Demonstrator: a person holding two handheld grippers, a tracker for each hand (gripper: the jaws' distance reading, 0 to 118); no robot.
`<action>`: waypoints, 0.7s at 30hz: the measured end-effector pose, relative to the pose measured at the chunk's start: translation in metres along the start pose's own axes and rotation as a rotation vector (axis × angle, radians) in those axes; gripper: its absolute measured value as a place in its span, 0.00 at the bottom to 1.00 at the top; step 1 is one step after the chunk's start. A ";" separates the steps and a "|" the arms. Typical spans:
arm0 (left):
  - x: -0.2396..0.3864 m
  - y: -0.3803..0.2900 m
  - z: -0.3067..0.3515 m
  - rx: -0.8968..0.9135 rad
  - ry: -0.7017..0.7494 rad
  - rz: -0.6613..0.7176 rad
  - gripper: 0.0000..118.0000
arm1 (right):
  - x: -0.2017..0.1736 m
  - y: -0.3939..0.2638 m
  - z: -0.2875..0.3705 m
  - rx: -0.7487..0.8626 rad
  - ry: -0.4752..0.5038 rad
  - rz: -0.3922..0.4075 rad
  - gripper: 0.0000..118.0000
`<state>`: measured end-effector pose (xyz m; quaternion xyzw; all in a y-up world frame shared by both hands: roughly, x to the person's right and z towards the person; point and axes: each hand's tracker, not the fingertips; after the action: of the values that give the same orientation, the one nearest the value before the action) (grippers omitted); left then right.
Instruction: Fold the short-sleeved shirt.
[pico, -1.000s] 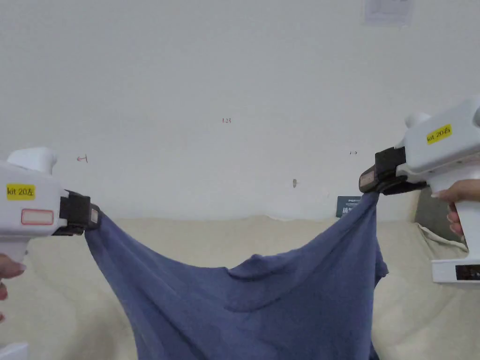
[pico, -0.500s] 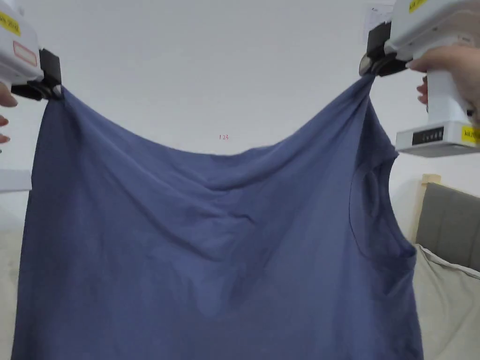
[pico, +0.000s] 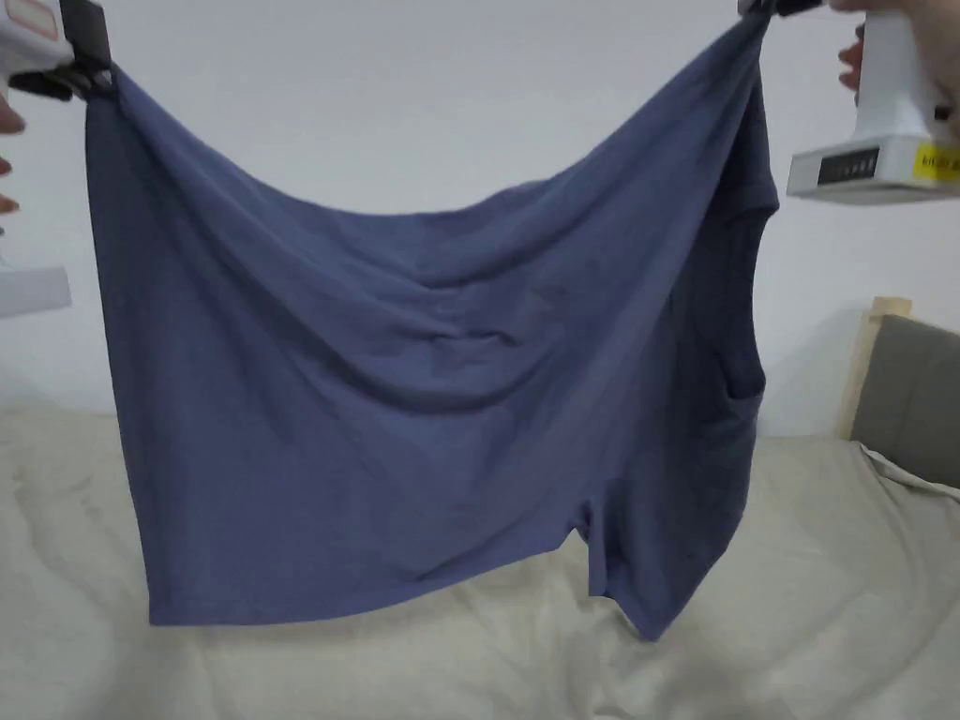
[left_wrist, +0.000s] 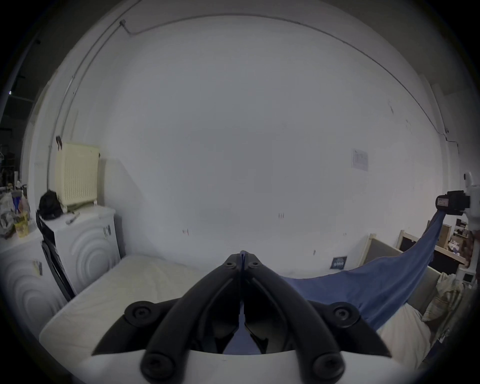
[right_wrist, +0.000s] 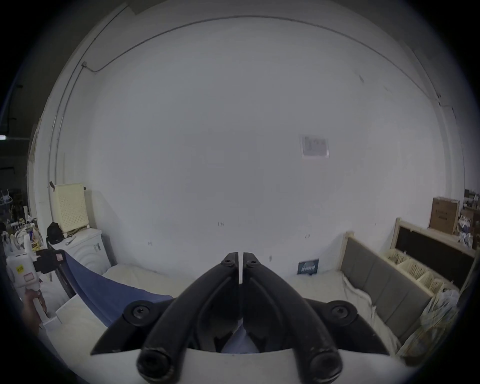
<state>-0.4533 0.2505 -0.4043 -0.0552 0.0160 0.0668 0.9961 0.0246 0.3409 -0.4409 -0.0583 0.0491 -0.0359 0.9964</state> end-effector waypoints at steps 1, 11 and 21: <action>-0.001 -0.021 -0.005 -0.035 -0.009 0.007 0.00 | 0.003 -0.021 -0.005 -0.042 0.008 0.001 0.00; -0.011 -0.297 0.020 -0.463 -0.142 0.101 0.00 | 0.044 -0.342 0.009 -0.542 0.052 -0.093 0.00; -0.037 -0.390 0.096 -0.627 -0.156 0.172 0.00 | 0.088 -0.469 0.096 -0.704 0.041 -0.154 0.00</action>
<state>-0.4353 -0.1276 -0.2651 -0.3521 -0.0772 0.1561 0.9196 0.0906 -0.1193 -0.2981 -0.4007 0.0739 -0.0930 0.9085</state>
